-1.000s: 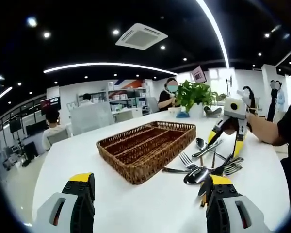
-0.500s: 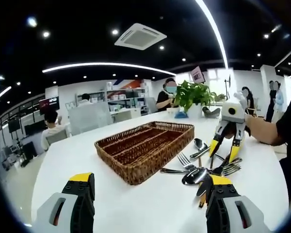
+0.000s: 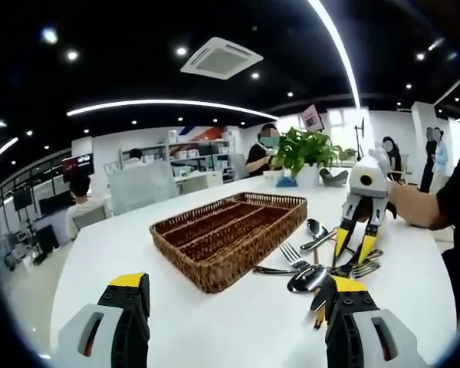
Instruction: Arrange the knives, forks, and spoons in their matching storage slots by inserting each utensil handle-first until every utensil is classified and aligned in the correct compartment
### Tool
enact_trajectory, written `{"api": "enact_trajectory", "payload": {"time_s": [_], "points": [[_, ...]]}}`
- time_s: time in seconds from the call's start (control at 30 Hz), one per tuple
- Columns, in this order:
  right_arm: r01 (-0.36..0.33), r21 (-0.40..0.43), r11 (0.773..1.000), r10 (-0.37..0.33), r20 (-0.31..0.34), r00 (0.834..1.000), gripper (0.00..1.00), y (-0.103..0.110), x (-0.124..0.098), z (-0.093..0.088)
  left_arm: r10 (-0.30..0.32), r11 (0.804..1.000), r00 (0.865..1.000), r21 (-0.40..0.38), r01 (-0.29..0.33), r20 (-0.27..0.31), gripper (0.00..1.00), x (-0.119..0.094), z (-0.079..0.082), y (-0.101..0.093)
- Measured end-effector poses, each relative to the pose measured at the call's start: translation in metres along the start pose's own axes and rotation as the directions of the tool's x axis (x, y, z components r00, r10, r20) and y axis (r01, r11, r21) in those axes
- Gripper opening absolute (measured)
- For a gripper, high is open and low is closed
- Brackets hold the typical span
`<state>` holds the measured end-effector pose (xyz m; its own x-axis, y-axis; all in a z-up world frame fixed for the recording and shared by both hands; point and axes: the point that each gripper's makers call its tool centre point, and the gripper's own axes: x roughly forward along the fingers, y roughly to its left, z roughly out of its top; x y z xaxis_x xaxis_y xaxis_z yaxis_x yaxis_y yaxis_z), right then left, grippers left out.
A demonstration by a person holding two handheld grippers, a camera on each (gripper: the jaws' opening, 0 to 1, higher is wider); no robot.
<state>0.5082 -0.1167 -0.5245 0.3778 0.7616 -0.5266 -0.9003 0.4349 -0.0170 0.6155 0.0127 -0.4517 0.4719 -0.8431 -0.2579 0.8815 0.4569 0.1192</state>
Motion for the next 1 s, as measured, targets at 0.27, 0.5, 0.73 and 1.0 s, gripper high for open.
{"api": "enact_trajectory", "payload": {"time_s": [0.27,0.5,0.73,1.0], "points": [[0.000,-0.012,1.000,-0.001,-0.028,1.000,0.16,0.003,0.005,-0.004,-0.009,1.000,1.000,0.010,0.009,0.002,1.00,0.000,0.001,-0.004],[-0.015,0.011,1.000,0.015,-0.030,0.999,0.09,0.008,0.008,-0.004,-0.029,1.000,1.000,0.011,0.029,-0.004,1.00,0.001,0.000,-0.009],[-0.004,-0.015,1.000,0.004,-0.038,0.999,0.07,0.009,0.007,-0.003,-0.111,0.993,0.992,0.035,0.113,-0.058,0.94,0.004,-0.011,-0.028],[0.004,-0.058,0.998,-0.006,-0.045,0.999,0.06,0.009,0.003,0.000,-0.137,0.989,0.989,0.043,0.140,-0.061,0.95,0.004,-0.012,-0.034]]}}
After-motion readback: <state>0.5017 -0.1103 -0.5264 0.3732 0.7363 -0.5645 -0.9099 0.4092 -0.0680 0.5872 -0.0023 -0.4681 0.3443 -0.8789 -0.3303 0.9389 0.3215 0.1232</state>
